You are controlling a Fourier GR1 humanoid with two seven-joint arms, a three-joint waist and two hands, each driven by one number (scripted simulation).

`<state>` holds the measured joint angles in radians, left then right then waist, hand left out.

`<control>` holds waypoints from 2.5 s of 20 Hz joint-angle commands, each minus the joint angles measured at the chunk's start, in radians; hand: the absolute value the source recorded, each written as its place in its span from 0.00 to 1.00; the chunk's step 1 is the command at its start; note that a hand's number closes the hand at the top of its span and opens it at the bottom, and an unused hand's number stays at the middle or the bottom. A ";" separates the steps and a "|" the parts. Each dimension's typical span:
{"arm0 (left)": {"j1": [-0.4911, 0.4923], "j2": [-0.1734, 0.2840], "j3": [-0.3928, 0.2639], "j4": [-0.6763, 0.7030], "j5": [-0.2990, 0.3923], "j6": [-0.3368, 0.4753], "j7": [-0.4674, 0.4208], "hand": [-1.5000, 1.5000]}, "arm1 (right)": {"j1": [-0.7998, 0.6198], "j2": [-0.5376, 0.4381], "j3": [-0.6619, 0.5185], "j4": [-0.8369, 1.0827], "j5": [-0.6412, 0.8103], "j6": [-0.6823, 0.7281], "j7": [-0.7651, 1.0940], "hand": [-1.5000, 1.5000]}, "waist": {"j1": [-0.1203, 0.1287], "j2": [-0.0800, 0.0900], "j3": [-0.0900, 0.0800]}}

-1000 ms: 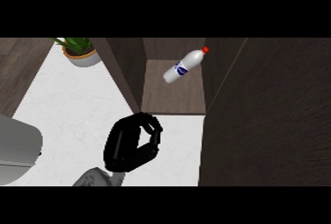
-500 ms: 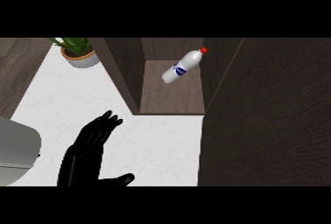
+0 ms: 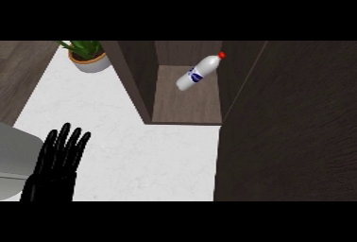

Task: Pick up the bottled water, place it into the cabinet and close the cabinet

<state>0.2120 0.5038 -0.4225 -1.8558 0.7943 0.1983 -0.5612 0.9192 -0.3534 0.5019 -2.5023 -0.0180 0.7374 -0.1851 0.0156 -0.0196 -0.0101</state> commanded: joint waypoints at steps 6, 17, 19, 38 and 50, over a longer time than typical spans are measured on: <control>0.104 0.092 0.098 -0.044 0.070 -0.089 -0.010 0.00 | -0.059 -0.007 0.225 -0.163 0.133 -0.039 0.156 1.00 | 0.027 0.007 -0.006; 0.159 0.188 0.166 -0.088 0.130 -0.231 -0.003 0.00 | -0.161 0.045 0.302 -0.056 0.036 -0.144 0.195 1.00 | 0.124 0.035 -0.005; 0.163 0.198 0.173 -0.093 0.131 -0.256 -0.011 0.00 | -0.195 0.041 0.285 -0.036 0.044 -0.154 0.210 1.00 | 0.150 0.037 -0.007; 0.157 0.267 0.214 -0.066 0.159 -0.351 0.017 0.00 | -0.517 -0.043 0.180 -0.003 0.026 -0.130 0.291 1.00 | 0.249 0.050 -0.020; 0.161 0.280 0.230 -0.056 0.176 -0.370 0.024 0.00 | -0.667 -0.015 0.174 0.038 -0.001 -0.154 0.392 1.00 | 0.239 0.049 -0.020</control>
<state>0.3663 0.7810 -0.1971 -1.9151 0.9619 -0.1675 -0.5402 0.3113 -0.4105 0.5681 -2.4742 -0.0328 0.5950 0.1148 0.2556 0.0284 -0.0305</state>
